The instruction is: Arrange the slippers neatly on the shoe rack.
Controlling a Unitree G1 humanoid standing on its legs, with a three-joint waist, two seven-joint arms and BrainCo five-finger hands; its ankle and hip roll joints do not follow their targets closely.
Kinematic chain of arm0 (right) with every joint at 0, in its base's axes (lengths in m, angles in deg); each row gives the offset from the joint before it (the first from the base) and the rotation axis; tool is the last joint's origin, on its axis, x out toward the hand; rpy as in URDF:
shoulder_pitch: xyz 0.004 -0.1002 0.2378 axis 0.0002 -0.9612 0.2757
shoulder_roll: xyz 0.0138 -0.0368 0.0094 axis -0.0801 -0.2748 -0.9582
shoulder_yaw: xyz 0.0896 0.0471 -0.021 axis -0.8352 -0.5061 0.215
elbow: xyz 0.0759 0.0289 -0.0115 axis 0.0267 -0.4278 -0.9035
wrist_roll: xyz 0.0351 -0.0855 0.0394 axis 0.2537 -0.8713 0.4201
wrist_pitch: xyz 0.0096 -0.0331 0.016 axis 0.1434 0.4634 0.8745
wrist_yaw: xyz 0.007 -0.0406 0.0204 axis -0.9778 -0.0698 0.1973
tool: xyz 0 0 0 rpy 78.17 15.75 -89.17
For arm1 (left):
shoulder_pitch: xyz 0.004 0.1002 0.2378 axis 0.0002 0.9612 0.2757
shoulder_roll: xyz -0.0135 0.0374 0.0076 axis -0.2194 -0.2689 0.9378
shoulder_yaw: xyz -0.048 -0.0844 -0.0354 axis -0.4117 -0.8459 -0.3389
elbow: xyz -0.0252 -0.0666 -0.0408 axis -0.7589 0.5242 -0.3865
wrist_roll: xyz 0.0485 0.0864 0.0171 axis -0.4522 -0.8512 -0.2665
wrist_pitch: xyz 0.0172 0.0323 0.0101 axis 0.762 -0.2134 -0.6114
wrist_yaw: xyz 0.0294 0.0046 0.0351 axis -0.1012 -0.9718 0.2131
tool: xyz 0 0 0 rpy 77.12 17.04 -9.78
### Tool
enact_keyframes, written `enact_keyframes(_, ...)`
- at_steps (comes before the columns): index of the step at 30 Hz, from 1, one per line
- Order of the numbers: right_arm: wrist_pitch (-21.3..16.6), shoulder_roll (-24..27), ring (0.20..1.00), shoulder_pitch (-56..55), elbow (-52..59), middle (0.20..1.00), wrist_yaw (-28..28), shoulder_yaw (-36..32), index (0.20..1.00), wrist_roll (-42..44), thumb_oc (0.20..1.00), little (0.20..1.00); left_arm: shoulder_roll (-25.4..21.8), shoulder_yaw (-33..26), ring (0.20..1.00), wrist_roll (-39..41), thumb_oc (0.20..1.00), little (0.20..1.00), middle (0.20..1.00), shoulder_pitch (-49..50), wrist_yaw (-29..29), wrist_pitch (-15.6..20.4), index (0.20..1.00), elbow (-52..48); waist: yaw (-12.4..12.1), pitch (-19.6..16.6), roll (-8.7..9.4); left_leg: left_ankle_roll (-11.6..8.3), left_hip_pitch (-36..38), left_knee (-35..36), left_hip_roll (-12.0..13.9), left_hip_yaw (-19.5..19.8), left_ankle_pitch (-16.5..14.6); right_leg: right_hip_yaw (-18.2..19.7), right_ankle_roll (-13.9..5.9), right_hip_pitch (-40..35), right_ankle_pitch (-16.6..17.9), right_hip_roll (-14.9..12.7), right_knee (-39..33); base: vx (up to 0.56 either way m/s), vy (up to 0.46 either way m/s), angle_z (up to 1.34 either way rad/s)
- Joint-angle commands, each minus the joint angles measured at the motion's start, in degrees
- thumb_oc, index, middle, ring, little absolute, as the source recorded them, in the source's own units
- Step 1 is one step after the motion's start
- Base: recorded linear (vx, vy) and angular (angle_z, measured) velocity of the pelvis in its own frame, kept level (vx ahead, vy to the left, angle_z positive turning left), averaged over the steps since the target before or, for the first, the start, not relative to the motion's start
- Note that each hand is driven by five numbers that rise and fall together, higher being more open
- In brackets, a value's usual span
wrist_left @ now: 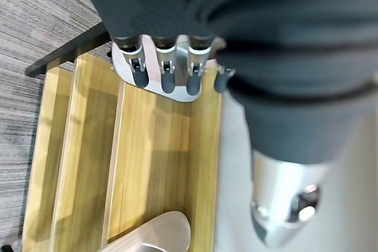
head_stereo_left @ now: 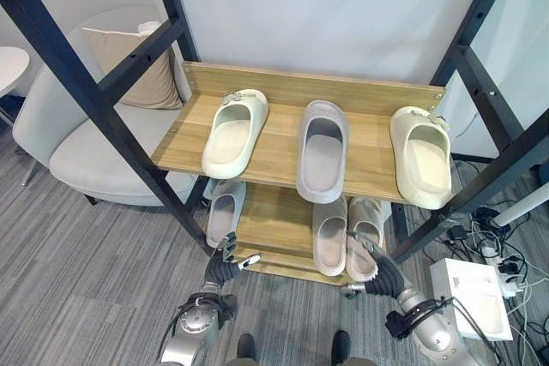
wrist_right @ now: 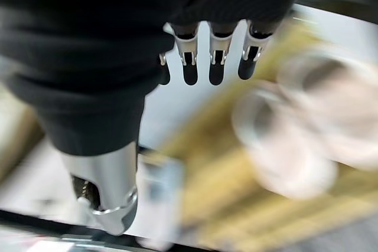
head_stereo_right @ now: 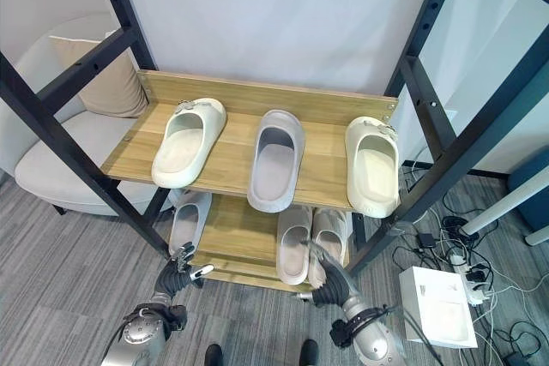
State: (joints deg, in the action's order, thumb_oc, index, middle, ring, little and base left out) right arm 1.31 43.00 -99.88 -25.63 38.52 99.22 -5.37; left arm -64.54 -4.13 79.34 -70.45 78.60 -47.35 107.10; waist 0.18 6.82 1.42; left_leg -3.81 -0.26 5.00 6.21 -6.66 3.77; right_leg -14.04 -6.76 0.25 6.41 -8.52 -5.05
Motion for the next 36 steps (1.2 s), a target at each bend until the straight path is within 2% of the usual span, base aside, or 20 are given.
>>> enact_keyframes(1, -1.95, 1.24, 1.0, 2.74, 8.63, 1.0, -2.5, -0.09, 1.0, -4.36, 1.0, 1.0, -1.73, -1.49, 1.0, -0.83, 1.0, 1.0, 1.0, -2.45, -0.38, 2.61, 1.0, -0.9, -0.64, 1.42, 0.77, 0.37, 1.69, 0.0, 0.31, -1.01, -3.24, 0.34, -3.05, -6.04, -7.06, -2.0, 1.31, 0.0, 0.0, 0.0)
enact_keyframes(3, -2.33, 2.02, 1.0, 3.37, 11.86, 1.0, -2.88, -0.33, 1.0, -5.83, 1.0, 1.0, -1.89, -1.76, 1.0, -0.99, 1.0, 1.0, 1.0, -2.22, -0.23, 2.54, 1.0, -0.7, -0.91, 1.44, 0.71, 0.34, 1.72, 0.0, 0.18, -0.83, -3.19, 0.1, -3.06, -6.15, -7.13, -1.99, 1.45, 0.0, 0.0, 0.0)
enact_keyframes(8, -4.58, 5.78, 1.0, 2.44, 28.84, 1.0, -2.99, -2.71, 1.0, -6.88, 1.0, 1.0, -2.08, -2.39, 1.0, -1.9, 1.0, 1.0, 1.0, -1.9, 0.96, 3.05, 1.0, 0.24, -0.6, 0.97, 0.5, 0.15, 1.7, 0.0, 0.15, -0.24, -3.27, -0.12, -3.12, -6.19, -7.3, -1.94, 1.58, -0.01, -0.002, 0.11)
enact_keyframes(13, -8.8, 10.58, 1.0, 2.79, 43.51, 1.0, -3.25, -6.23, 1.0, -0.28, 1.0, 1.0, -2.58, -2.43, 1.0, -2.19, 1.0, 1.0, 1.0, -1.69, 0.42, 3.38, 1.0, 0.23, 0.1, -0.17, 0.7, -0.08, 1.43, 0.0, 0.36, -0.15, -3.11, 0.0, -3.1, -5.98, -7.17, -1.66, 1.48, 0.0, -0.001, 0.03)
enact_keyframes(15, -10.18, 13.6, 1.0, 3.69, 46.94, 1.0, -2.95, -8.28, 1.0, 2.9, 1.0, 1.0, -2.88, -2.41, 1.0, -2.27, 1.0, 1.0, 1.0, -1.58, -0.11, 3.66, 1.0, 0.02, 0.35, -0.66, 0.85, -0.21, 1.38, 0.0, 0.45, -0.18, -3.1, 0.07, -3.16, -5.97, -7.05, -1.53, 1.38, 0.0, 0.0, 0.0)
enact_keyframes(19, -10.38, 16.35, 1.0, 5.45, 48.02, 1.0, -4.19, -11.82, 1.0, 3.28, 1.0, 1.0, -2.77, -2.29, 1.0, -1.89, 1.0, 1.0, 1.0, -1.58, -0.69, 3.81, 1.0, 0.41, 0.69, -1.23, 0.91, -0.33, 1.45, 0.0, 0.62, -0.43, -3.11, 0.05, -3.23, -5.9, -7.0, -1.43, 1.33, 0.0, 0.0, 0.0)
enact_keyframes(22, -8.97, 13.93, 1.0, 6.71, 46.48, 1.0, -7.67, -15.41, 1.0, -1.13, 1.0, 1.0, -2.21, -1.97, 1.0, -1.13, 1.0, 1.0, 1.0, -1.61, -0.46, 3.86, 1.0, 0.31, 0.86, -1.54, 0.66, -0.24, 1.55, 0.0, 0.72, -0.51, -3.26, 0.04, -3.25, -5.83, -6.96, -1.39, 1.38, 0.0, 0.0, 0.0)
enact_keyframes(23, -8.12, 11.33, 1.0, 7.06, 45.63, 1.0, -10.05, -16.6, 1.0, -4.31, 1.0, 1.0, -1.85, -1.61, 1.0, -0.96, 1.0, 1.0, 1.0, -1.47, -0.16, 3.83, 1.0, 0.29, 0.86, -1.65, 0.45, -0.13, 1.63, 0.0, 0.73, -0.47, -3.36, -0.02, -3.24, -5.87, -7.0, -1.34, 1.39, 0.0, 0.0, 0.0)
enact_keyframes(29, -3.71, 4.99, 1.0, 11.58, 40.15, 1.0, -16.64, -16.03, 1.0, -15.11, 1.0, 1.0, -1.49, -1.18, 1.0, -0.74, 1.0, 1.0, 1.0, -0.87, 0.67, 3.56, 1.0, -0.59, -0.16, -1.85, 0.07, 0.21, 1.47, 0.0, 0.3, 0.16, -3.64, -0.44, -3.27, -6.07, -7.01, -1.44, 1.41, 0.0, 0.005, 0.0)
enact_keyframes(30, -2.97, 4.35, 1.0, 12.68, 38.76, 1.0, -17.27, -15.5, 1.0, -16.08, 1.0, 1.0, -1.38, -1.24, 1.0, -0.61, 1.0, 1.0, 1.0, -0.76, 0.77, 3.57, 1.0, -0.65, -0.4, -1.87, 0.06, 0.28, 1.41, 0.0, 0.19, 0.37, -3.65, -0.44, -3.26, -6.02, -6.99, -1.48, 1.47, 0.04, 0.078, 0.03)
enact_keyframes(31, -0.68, 2.29, 1.0, 16.2, 32.91, 1.0, -18.89, -14.14, 1.0, -17.08, 1.0, 1.0, -0.95, -1.51, 1.0, 0.06, 1.0, 1.0, 1.0, 0.3, 0.81, 3.2, 1.0, -0.96, -1.67, -1.86, -0.07, 0.53, 1.15, 0.0, -0.54, 1.3, -3.8, -0.77, -3.25, -5.9, -6.91, -1.71, 1.71, 0.03, 0.069, 0.02)
enact_keyframes(36, 0.35, 0.95, 1.0, 19.46, 28.24, 1.0, -20.77, -13.6, 1.0, -17.24, 1.0, 1.0, -0.78, -2.35, 1.0, 0.42, 1.0, 1.0, 1.0, 2.08, 0.8, 3.09, 1.0, -1.52, -3.44, -1.7, 0.2, 0.9, 0.96, 0.0, -1.43, 2.29, -4.0, -1.43, -3.37, -6.06, -6.81, -2.1, 1.77, 0.03, 0.047, 0.16)
